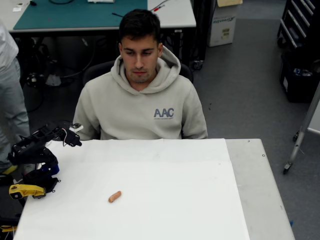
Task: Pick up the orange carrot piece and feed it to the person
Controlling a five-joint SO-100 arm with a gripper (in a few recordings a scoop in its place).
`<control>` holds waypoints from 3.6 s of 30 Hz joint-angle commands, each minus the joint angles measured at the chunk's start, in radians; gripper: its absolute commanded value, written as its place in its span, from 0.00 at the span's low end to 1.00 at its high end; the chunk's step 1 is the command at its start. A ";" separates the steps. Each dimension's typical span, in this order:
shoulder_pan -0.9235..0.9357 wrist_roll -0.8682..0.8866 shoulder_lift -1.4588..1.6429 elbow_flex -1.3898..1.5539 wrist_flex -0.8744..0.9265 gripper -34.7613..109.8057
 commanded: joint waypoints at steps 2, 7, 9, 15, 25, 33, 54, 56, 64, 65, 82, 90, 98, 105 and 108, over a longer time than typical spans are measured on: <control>0.002 -0.011 -0.160 -0.195 0.014 0.22; 0.084 -0.012 -0.310 -0.304 0.014 0.22; 0.115 -0.029 -0.365 -0.345 0.014 0.22; 0.215 -0.155 -0.528 -0.443 0.015 0.22; 0.483 -0.342 -0.701 -0.577 0.015 0.22; 0.658 -0.465 -0.804 -0.712 0.020 0.22; 0.934 -0.715 -1.112 -0.979 0.028 0.22; 0.957 -0.733 -1.137 -0.999 0.028 0.22; 1.046 -0.811 -1.218 -1.066 0.028 0.22; 1.055 -0.822 -1.224 -1.072 0.028 0.22; 1.086 -0.845 -1.233 -1.083 0.028 0.22; 1.080 -0.847 -1.232 -1.083 0.018 0.22; 1.080 -0.847 -1.220 -1.083 0.017 0.33; 1.083 -0.847 -1.230 -1.083 0.015 0.40; 1.083 -0.847 -1.232 -1.083 0.015 0.40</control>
